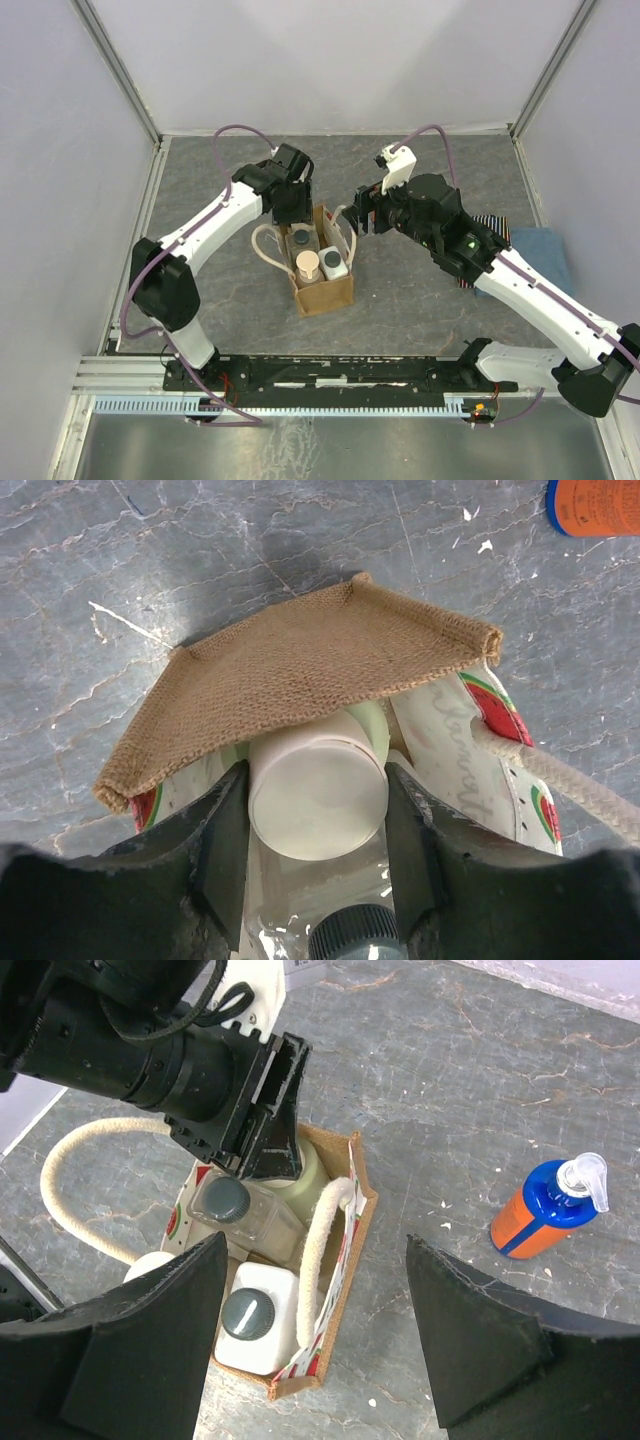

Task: Take the personal care products out of the canvas bag

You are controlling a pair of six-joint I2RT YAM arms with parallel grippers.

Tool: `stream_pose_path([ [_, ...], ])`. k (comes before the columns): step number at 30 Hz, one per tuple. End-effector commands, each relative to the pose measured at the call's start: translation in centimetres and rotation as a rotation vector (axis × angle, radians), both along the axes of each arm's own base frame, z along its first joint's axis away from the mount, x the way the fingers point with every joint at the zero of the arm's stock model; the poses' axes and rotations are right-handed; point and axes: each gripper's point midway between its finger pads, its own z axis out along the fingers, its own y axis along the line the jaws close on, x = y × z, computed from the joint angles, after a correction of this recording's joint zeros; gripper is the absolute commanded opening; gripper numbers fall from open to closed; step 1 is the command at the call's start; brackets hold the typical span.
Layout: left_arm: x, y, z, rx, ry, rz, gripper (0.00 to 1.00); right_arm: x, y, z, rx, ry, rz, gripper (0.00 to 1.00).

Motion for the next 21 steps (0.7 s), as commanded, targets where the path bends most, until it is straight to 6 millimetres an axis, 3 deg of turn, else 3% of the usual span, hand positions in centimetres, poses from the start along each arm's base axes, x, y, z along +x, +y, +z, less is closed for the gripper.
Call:
stream_pose_path([
  [1,1.6,-0.3,4.8,-0.011,-0.110,-0.015,0.19,-0.2,-0.1,2.3,0.028,-0.042,0.002,0.80],
  [8,2.7,0.2,11.8,-0.017,-0.224,0.006,0.17,-0.9,1.0,2.9,0.050,-0.035,0.062,0.79],
  [16,3.5,0.9,19.3,-0.039,-0.348,0.049,0.13,-5.8,6.6,4.2,0.007,-0.041,0.305,0.78],
  [21,4.0,2.5,22.5,-0.046,-0.441,0.121,0.15,-8.0,9.8,3.2,-0.014,-0.032,0.382,0.79],
])
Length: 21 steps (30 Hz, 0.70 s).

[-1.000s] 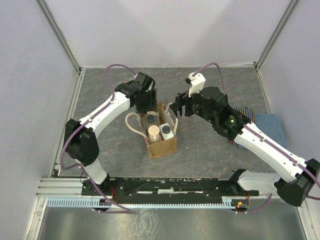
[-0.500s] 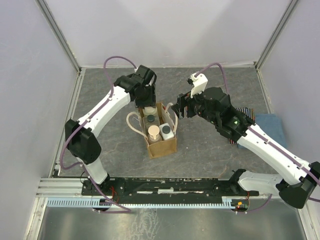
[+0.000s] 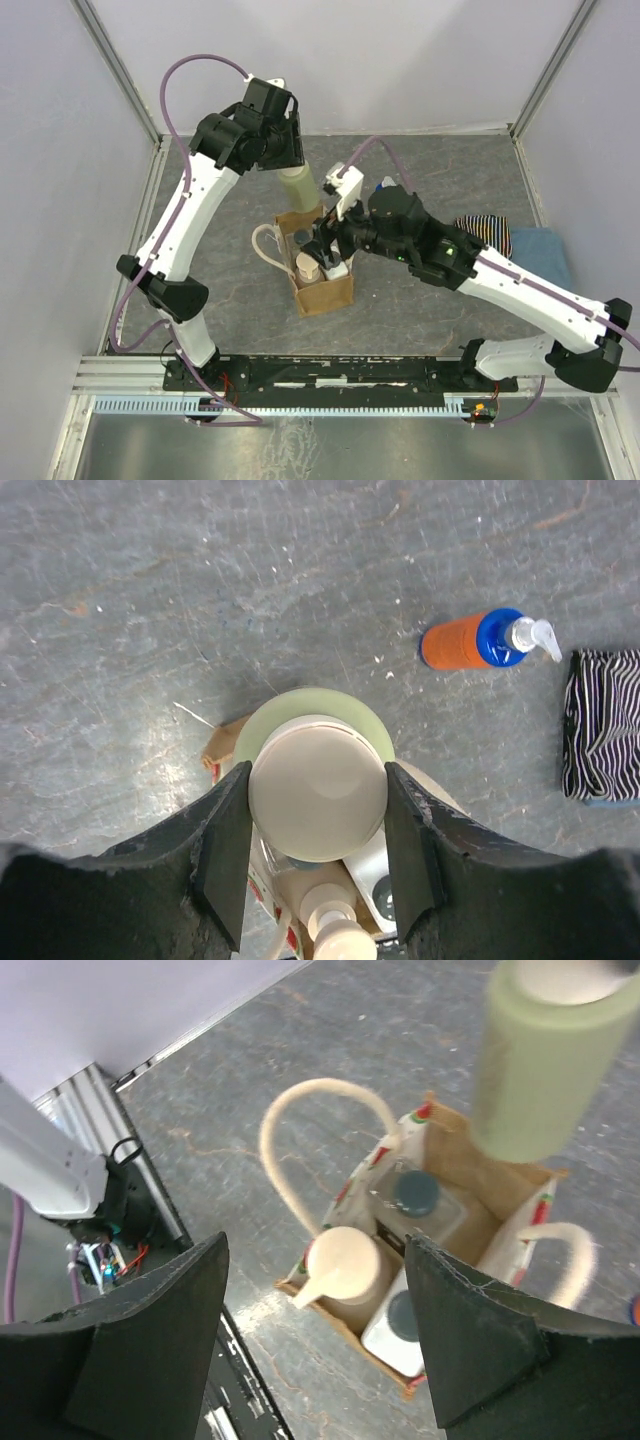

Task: Take the personal care products out of the canvas bag

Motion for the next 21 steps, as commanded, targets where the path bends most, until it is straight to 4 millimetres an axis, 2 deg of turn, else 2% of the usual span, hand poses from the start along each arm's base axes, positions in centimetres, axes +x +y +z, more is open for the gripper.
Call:
stream_pose_path([
  [1,1.2,2.0,4.9,-0.010,-0.168,0.073,0.16,-1.2,2.6,0.5,-0.007,-0.025,0.065,0.79],
  [5,1.7,3.3,4.9,-0.011,-0.161,0.111,0.16,-1.4,4.7,-1.5,-0.045,0.007,0.073,0.80],
  [9,2.7,4.8,4.1,0.001,-0.148,0.155,0.15,0.2,6.6,-4.5,-0.073,0.027,0.029,0.81],
  [16,4.6,7.8,0.4,0.024,-0.089,0.209,0.13,3.2,7.9,-7.5,-0.117,0.017,-0.086,0.83],
  [21,5.1,9.0,-3.4,0.035,-0.022,0.215,0.11,5.0,7.8,-9.1,-0.169,0.043,-0.172,0.84],
])
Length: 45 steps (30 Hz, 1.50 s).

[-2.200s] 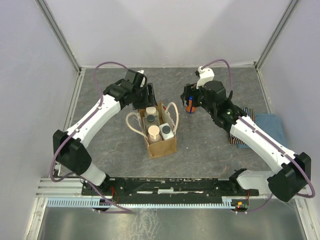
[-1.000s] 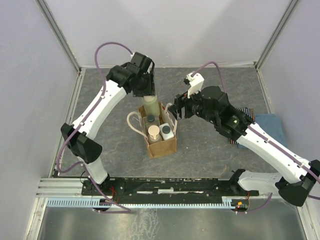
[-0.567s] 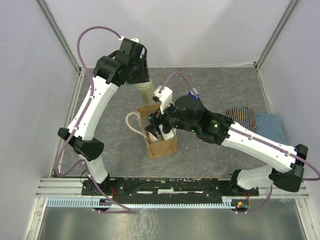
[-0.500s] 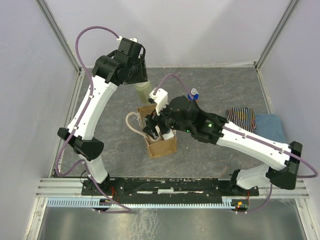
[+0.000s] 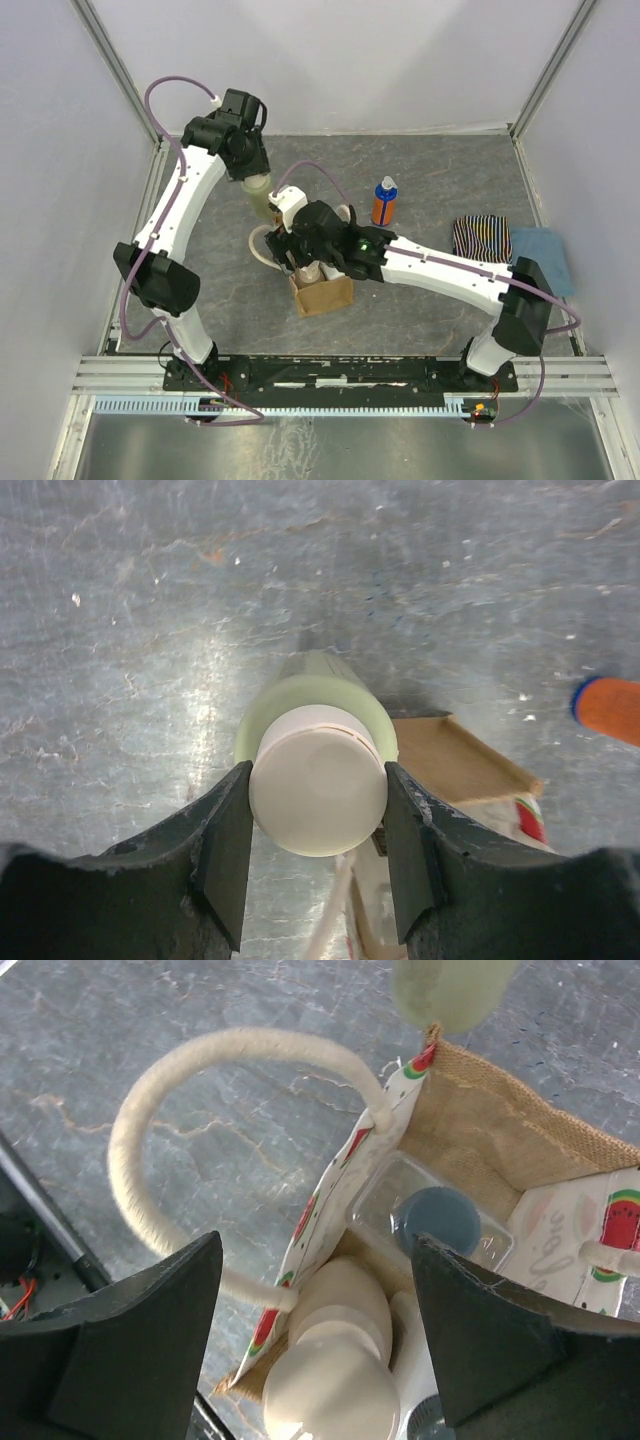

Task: Take the personal care products out of the canvas bag

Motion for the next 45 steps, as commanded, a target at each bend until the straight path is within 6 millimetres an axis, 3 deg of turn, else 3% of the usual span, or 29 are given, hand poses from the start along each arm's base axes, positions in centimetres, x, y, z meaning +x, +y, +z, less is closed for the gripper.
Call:
stream_pose_path([
  [1,1.8,0.3,2.0,-0.046,-0.142,-0.022,0.11,2.7,0.5,2.3,0.052,-0.048,-0.125,0.84],
  [10,1.6,0.7,-1.8,-0.034,-0.090,-0.029,0.10,5.4,-1.7,1.8,0.041,-0.063,-0.308,0.84],
  [18,1.3,0.5,-4.5,-0.037,-0.038,-0.039,0.11,6.5,-1.6,-1.5,-0.015,0.010,-0.343,0.84],
  [31,0.7,0.8,-4.8,-0.037,-0.038,-0.042,0.41,6.1,-1.3,-6.0,-0.070,0.108,-0.362,0.85],
  [34,0.6,0.7,-4.9,-0.048,-0.044,-0.037,0.55,5.9,-1.8,-6.5,-0.088,0.122,-0.379,0.90],
  [39,0.5,0.7,-5.9,-0.045,-0.026,-0.033,0.62,5.7,-2.7,-6.9,-0.110,0.135,-0.413,0.96],
  [45,0.5,0.6,-7.3,-0.043,0.006,-0.034,0.68,5.5,-3.6,-7.6,-0.145,0.148,-0.445,0.95],
])
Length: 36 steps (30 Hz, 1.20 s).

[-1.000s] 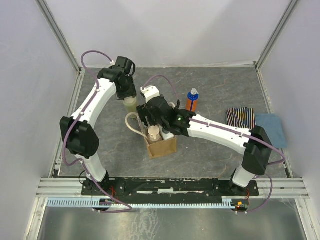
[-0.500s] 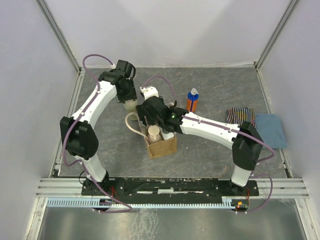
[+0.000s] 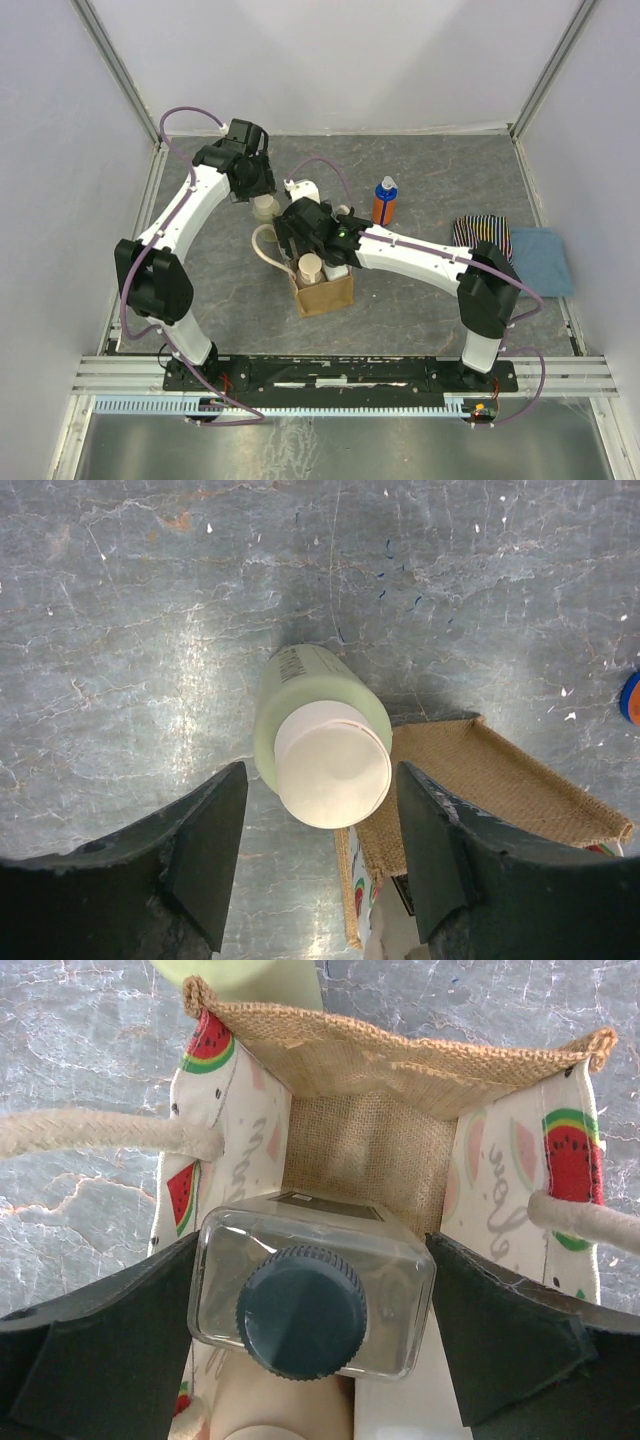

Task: Take the personal care products out of the canvas bag

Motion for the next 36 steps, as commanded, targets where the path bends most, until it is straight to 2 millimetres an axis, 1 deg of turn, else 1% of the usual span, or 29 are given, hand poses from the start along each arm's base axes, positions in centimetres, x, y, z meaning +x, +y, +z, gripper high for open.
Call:
stream_pose_path([
  [1,0.7,-0.2,1.7,-0.022,-0.071,-0.013,0.70,-0.3,-1.2,-0.7,-0.051,0.020,-0.037,0.90],
  [3,0.7,-0.2,1.8,-0.025,-0.073,-0.012,0.71,-0.2,-1.2,-0.4,-0.043,0.014,-0.039,0.78],
  [4,0.7,-0.2,2.1,-0.026,-0.077,-0.010,0.72,-0.1,-1.2,-0.1,-0.042,0.007,-0.042,0.75],
  [6,0.6,-0.1,3.3,-0.033,-0.103,-0.002,0.73,0.1,-1.1,0.8,-0.032,-0.012,-0.040,0.71],
  [9,0.5,0.1,5.7,-0.046,-0.155,0.003,0.74,0.5,-0.9,3.1,-0.016,-0.049,-0.032,0.69],
  [12,0.1,-0.2,7.7,-0.077,-0.195,-0.004,0.74,1.1,-0.8,6.3,0.004,-0.104,-0.026,0.67],
  [14,-0.2,-0.4,8.5,-0.100,-0.207,-0.012,0.74,1.5,-0.8,8.6,0.016,-0.146,-0.021,0.65],
  [20,-1.1,-0.9,9.5,-0.148,-0.233,-0.026,0.74,1.8,-1.0,16.1,0.119,-0.287,0.007,0.64],
  [21,-1.2,-1.0,9.5,-0.152,-0.237,-0.029,0.74,1.8,-1.3,17.5,0.135,-0.311,0.006,0.64],
  [26,-1.6,-1.5,9.7,-0.187,-0.248,-0.045,0.73,2.3,-2.4,22.8,0.187,-0.412,-0.011,0.64],
  [29,-1.9,-2.2,9.5,-0.206,-0.249,-0.065,0.73,2.8,-3.6,25.9,0.215,-0.480,-0.044,0.64],
  [33,-2.4,-3.3,9.7,-0.229,-0.250,-0.103,0.72,3.8,-6.2,29.0,0.221,-0.548,-0.107,0.63],
  [36,-3.0,-4.4,10.3,-0.243,-0.266,-0.138,0.71,4.8,-8.8,30.5,0.219,-0.578,-0.167,0.63],
])
